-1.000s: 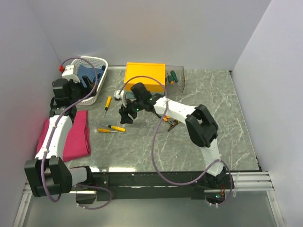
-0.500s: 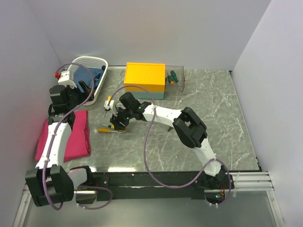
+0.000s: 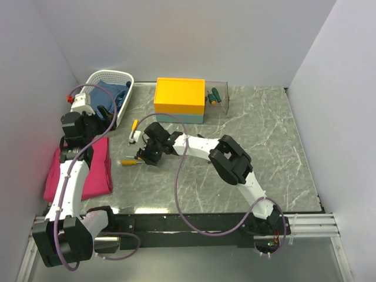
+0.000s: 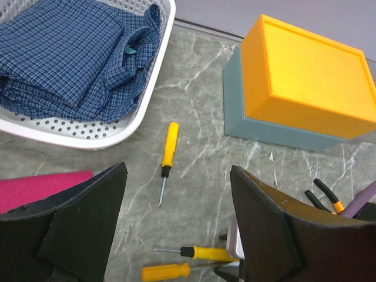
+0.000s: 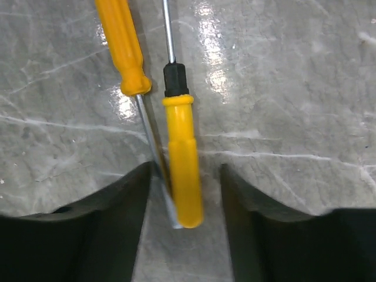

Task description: Sort the tools into containers

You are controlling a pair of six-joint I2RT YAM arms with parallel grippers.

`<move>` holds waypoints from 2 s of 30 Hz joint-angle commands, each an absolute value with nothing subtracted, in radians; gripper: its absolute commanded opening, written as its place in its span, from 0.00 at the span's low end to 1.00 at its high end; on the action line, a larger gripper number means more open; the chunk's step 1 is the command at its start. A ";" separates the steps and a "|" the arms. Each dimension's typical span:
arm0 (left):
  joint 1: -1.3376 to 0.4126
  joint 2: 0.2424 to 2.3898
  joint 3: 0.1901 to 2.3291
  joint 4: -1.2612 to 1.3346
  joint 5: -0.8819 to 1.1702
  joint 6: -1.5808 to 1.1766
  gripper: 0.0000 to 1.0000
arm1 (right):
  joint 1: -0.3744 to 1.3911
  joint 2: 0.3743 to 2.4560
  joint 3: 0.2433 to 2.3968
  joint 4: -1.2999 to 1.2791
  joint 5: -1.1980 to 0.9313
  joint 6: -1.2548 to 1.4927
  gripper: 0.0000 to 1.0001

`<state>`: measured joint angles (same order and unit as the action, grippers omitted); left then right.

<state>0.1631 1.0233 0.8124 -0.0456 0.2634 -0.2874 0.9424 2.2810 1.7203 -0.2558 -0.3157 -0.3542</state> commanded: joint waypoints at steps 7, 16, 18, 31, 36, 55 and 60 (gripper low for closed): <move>0.173 0.995 0.815 -0.037 0.282 -0.308 0.77 | 0.946 2.272 1.772 -0.366 -0.296 -0.351 0.14; 0.167 1.110 0.851 0.066 0.382 -0.279 0.76 | 0.856 2.097 1.813 -0.626 -0.426 -0.414 0.00; 0.167 1.132 0.857 0.083 0.391 -0.291 0.75 | 0.825 2.039 1.801 -0.637 -0.439 -0.393 0.00; 0.167 1.422 0.983 0.189 0.417 -0.475 0.72 | 0.505 1.710 1.698 -0.374 -0.306 -0.025 0.00; 0.160 1.466 1.023 0.198 0.425 -0.523 0.71 | 0.425 1.773 1.741 -0.343 -0.149 0.032 0.00; 0.140 1.433 1.009 0.141 0.400 -0.443 0.72 | 0.296 1.951 1.838 -0.365 -0.095 0.009 0.62; 0.137 1.453 1.020 0.114 0.391 -0.430 0.74 | 0.383 1.892 1.855 -0.330 -0.161 -0.077 0.79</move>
